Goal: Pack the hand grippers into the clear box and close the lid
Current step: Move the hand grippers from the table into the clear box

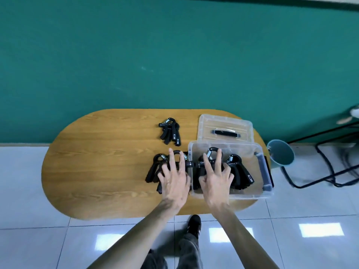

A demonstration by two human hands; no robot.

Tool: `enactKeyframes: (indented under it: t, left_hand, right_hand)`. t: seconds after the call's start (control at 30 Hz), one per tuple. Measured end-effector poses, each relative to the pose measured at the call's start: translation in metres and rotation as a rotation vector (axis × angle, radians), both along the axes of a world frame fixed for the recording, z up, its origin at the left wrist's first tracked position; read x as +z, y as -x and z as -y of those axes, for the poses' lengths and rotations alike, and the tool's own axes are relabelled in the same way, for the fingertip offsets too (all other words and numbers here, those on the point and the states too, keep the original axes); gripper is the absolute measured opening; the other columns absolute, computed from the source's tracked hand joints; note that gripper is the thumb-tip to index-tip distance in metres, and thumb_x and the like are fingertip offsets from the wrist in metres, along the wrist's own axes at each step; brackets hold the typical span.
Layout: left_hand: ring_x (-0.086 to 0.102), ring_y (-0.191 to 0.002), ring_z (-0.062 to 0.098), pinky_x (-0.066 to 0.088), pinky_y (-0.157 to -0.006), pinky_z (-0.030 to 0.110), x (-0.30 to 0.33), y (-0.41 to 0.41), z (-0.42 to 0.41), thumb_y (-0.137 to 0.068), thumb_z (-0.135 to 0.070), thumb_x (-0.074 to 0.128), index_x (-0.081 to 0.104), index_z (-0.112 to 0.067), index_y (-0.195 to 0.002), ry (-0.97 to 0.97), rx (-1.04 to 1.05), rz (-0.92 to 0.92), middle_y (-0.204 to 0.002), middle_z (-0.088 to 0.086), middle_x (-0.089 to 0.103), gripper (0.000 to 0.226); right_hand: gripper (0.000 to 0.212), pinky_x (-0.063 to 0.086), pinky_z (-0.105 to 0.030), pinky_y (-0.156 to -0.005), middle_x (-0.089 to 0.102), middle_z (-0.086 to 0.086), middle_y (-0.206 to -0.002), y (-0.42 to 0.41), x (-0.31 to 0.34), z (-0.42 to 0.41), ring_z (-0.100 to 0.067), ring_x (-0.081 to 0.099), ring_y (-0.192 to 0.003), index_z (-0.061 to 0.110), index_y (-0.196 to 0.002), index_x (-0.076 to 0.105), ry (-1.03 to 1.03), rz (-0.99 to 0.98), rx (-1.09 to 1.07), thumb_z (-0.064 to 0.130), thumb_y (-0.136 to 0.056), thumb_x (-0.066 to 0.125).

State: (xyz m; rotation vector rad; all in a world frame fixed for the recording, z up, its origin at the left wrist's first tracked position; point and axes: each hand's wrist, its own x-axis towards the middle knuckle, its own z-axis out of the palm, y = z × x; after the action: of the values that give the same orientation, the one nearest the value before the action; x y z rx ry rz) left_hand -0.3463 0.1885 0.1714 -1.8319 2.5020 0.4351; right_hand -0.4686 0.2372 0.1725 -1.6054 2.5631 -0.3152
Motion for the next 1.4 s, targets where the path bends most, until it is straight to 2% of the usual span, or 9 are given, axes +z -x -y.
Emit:
enactKeyframes:
  t: [0.17, 0.47, 0.67, 0.83, 0.97, 1.13, 1.3, 1.4]
  left_hand:
    - [0.045, -0.111, 0.038, 0.044, -0.09, 0.053, -0.01, 0.056, -0.011, -0.098, -0.031, 0.053, 0.013, -0.018, -0.162, 0.007, -0.026, -0.013, -0.169, 0.021, -0.003, 0.076]
    - [0.046, -0.111, 0.034, 0.04, -0.087, 0.047, -0.039, 0.126, -0.009, -0.1, -0.032, 0.05, 0.008, -0.019, -0.162, -0.066, -0.038, 0.056, -0.168, 0.02, -0.008, 0.076]
    - [0.048, -0.103, 0.035, 0.04, -0.077, 0.046, -0.073, 0.152, -0.004, -0.093, -0.028, 0.061, 0.024, -0.018, -0.16, -0.088, 0.009, 0.069, -0.168, 0.02, 0.007, 0.076]
    - [0.045, -0.105, 0.035, 0.039, -0.08, 0.046, -0.095, 0.166, 0.003, -0.095, -0.028, 0.058, 0.02, -0.019, -0.16, -0.14, 0.03, 0.093, -0.169, 0.02, 0.004, 0.076]
    - [0.045, -0.105, 0.033, 0.041, -0.082, 0.045, -0.103, 0.172, 0.016, -0.097, -0.03, 0.056, 0.015, -0.019, -0.161, -0.143, 0.042, 0.111, -0.168, 0.02, 0.0, 0.077]
    - [0.046, -0.105, 0.031, 0.045, -0.083, 0.045, -0.113, 0.176, 0.016, -0.097, -0.031, 0.057, 0.012, -0.019, -0.162, -0.159, 0.057, 0.122, -0.169, 0.019, -0.003, 0.079]
    - [0.048, -0.099, 0.029, 0.046, -0.08, 0.044, -0.121, 0.174, 0.014, -0.093, -0.032, 0.062, 0.013, -0.019, -0.162, -0.133, 0.055, 0.152, -0.169, 0.018, 0.002, 0.085]
    - [0.048, -0.102, 0.029, 0.046, -0.082, 0.046, -0.121, 0.176, 0.012, -0.094, -0.031, 0.06, 0.012, -0.02, -0.162, -0.138, 0.075, 0.135, -0.17, 0.015, 0.0, 0.084]
  right_hand:
    - [0.086, 0.044, -0.054, -0.085, 0.019, -0.016, -0.167, 0.054, -0.014, -0.016, -0.042, 0.047, -0.107, 0.027, -0.149, 0.048, 0.011, 0.05, -0.055, 0.007, -0.071, 0.075]
    - [0.081, 0.044, -0.053, -0.088, 0.014, -0.013, -0.169, 0.124, -0.057, -0.017, -0.037, 0.044, -0.1, 0.029, -0.152, 0.044, -0.067, 0.149, -0.065, 0.012, -0.077, 0.07]
    - [0.081, 0.043, -0.052, -0.087, 0.017, -0.014, -0.168, 0.152, -0.09, -0.01, -0.038, 0.046, -0.102, 0.028, -0.151, 0.045, -0.145, 0.206, -0.049, 0.012, -0.076, 0.071]
    - [0.078, 0.032, -0.051, -0.097, 0.004, -0.007, -0.171, 0.171, -0.105, 0.0, -0.039, 0.04, -0.114, 0.032, -0.157, 0.033, -0.219, 0.287, -0.022, 0.014, -0.087, 0.063]
    - [0.079, 0.037, -0.05, -0.093, -0.001, -0.007, -0.171, 0.184, -0.113, 0.013, -0.036, 0.039, -0.105, 0.028, -0.157, 0.031, -0.205, 0.297, 0.066, 0.011, -0.087, 0.062]
    - [0.079, 0.041, -0.056, -0.094, 0.002, -0.011, -0.17, 0.188, -0.128, 0.009, -0.043, 0.041, -0.117, 0.025, -0.157, 0.03, -0.209, 0.312, 0.136, 0.007, -0.087, 0.061]
    - [0.074, 0.042, -0.059, -0.094, 0.009, -0.01, -0.17, 0.19, -0.129, 0.008, -0.044, 0.043, -0.115, 0.025, -0.157, 0.032, -0.173, 0.338, 0.099, 0.002, -0.092, 0.058]
    - [0.088, 0.047, -0.056, -0.089, 0.007, -0.009, -0.17, 0.193, -0.134, 0.007, -0.04, 0.045, -0.108, 0.029, -0.159, 0.024, -0.184, 0.277, 0.093, -0.006, -0.088, 0.063]
